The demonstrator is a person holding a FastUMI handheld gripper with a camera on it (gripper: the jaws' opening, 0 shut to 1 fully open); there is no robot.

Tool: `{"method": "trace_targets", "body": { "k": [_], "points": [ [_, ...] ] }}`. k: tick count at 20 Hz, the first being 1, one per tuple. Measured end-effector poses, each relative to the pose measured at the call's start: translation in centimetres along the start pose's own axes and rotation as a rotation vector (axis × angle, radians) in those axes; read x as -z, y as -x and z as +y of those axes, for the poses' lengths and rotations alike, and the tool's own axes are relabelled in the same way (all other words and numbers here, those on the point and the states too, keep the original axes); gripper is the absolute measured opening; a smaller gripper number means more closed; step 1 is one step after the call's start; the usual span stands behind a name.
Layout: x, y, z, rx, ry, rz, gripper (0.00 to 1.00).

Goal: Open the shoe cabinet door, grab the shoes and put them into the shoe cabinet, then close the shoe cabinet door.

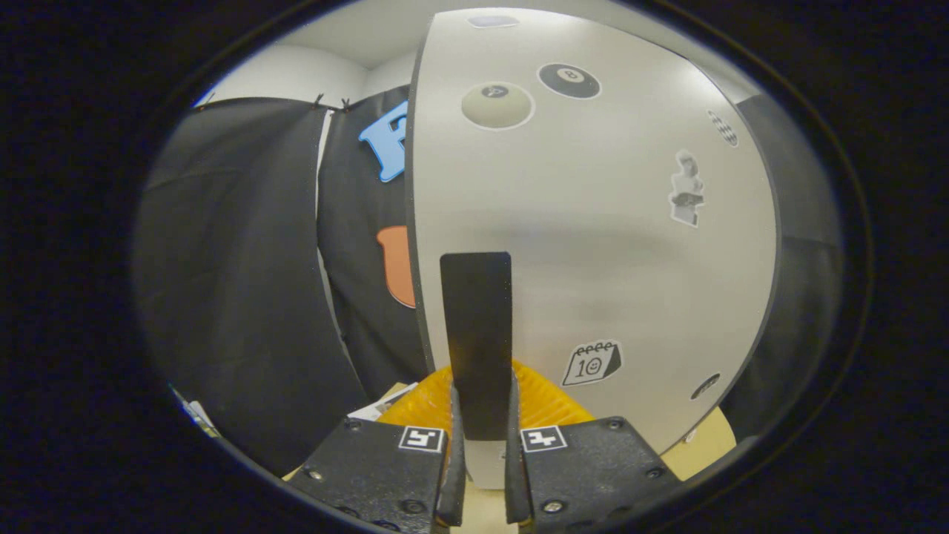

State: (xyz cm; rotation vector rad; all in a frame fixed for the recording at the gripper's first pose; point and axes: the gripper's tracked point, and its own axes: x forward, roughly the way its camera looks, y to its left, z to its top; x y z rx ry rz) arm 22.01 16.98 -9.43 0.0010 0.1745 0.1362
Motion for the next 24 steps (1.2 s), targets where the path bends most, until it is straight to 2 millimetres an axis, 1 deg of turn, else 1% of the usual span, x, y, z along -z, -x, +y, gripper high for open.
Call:
{"method": "trace_targets", "body": {
  "k": [4,7,8,13,15,21,24],
  "points": [
    [0.4,2.3,-0.3,-0.034,0.02,-0.007,0.24],
    [0.8,4.7,-0.5,-0.075,0.014,-0.007,0.24],
    [1.0,5.6,-0.8,-0.079,0.025,-0.011,0.24],
    [1.2,8.3,-2.1,-0.122,0.013,-0.01,0.23],
    [1.3,8.8,-2.4,-0.136,0.01,-0.011,0.23],
    [1.4,9.4,-3.3,-0.176,0.01,-0.009,0.23],
    [1.4,9.9,-4.0,-0.176,0.009,-0.012,0.23]
  ]
}}
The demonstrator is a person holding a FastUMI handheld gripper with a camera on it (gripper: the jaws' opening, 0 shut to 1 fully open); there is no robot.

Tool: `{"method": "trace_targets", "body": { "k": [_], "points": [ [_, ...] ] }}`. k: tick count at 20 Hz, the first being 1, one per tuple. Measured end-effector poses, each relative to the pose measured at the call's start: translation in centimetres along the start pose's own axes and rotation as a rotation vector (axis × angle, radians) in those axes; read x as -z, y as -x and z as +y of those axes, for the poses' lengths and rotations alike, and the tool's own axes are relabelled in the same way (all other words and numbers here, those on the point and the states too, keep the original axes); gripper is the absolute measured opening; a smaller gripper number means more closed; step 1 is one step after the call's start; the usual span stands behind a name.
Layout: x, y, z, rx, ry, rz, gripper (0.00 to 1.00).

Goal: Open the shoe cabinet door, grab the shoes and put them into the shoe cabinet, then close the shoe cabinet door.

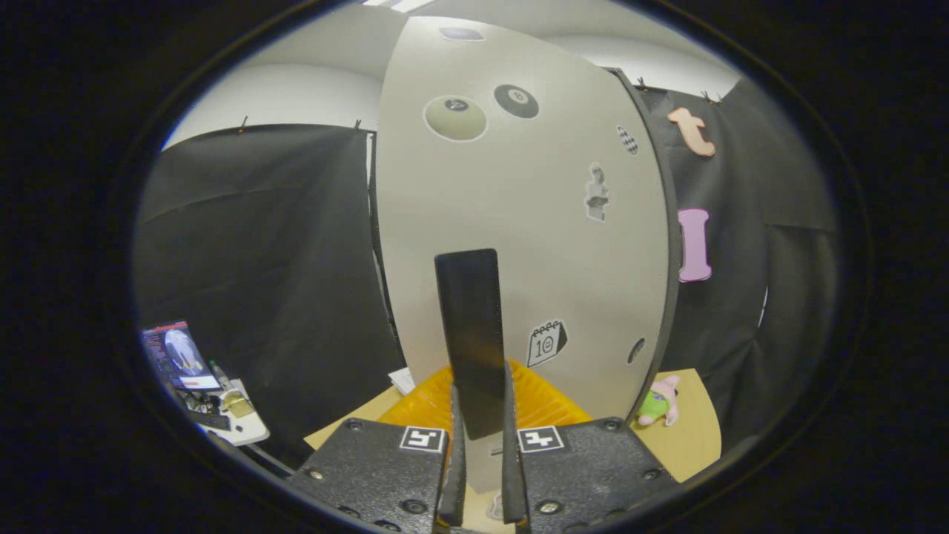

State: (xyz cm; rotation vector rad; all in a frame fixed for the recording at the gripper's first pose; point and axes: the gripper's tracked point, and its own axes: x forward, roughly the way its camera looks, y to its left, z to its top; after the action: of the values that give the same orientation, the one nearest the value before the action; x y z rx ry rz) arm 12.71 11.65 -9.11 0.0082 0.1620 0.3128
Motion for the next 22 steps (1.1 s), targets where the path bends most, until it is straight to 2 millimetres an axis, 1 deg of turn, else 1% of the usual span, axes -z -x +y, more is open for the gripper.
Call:
{"method": "trace_targets", "body": {
  "k": [4,5,7,10,12,15,18,20,22],
  "points": [
    [0.1,0.7,-0.8,0.026,-0.002,-0.007,0.22],
    [0.3,1.1,-1.1,0.038,0.003,-0.009,0.22],
    [0.3,1.6,-1.7,0.059,0.005,-0.012,0.19],
    [0.7,3.0,-3.2,0.081,0.005,-0.013,0.15],
    [0.9,3.7,-4.1,0.113,-0.01,-0.012,0.12],
    [0.7,4.2,-6.0,0.182,-0.001,-0.017,0.07],
    [0.5,4.4,-7.4,0.228,-0.003,-0.032,0.04],
    [0.5,4.4,-8.5,0.257,0.002,-0.036,0.04],
    [0.6,4.6,-8.8,0.267,-0.029,-0.034,0.04]
  ]
}}
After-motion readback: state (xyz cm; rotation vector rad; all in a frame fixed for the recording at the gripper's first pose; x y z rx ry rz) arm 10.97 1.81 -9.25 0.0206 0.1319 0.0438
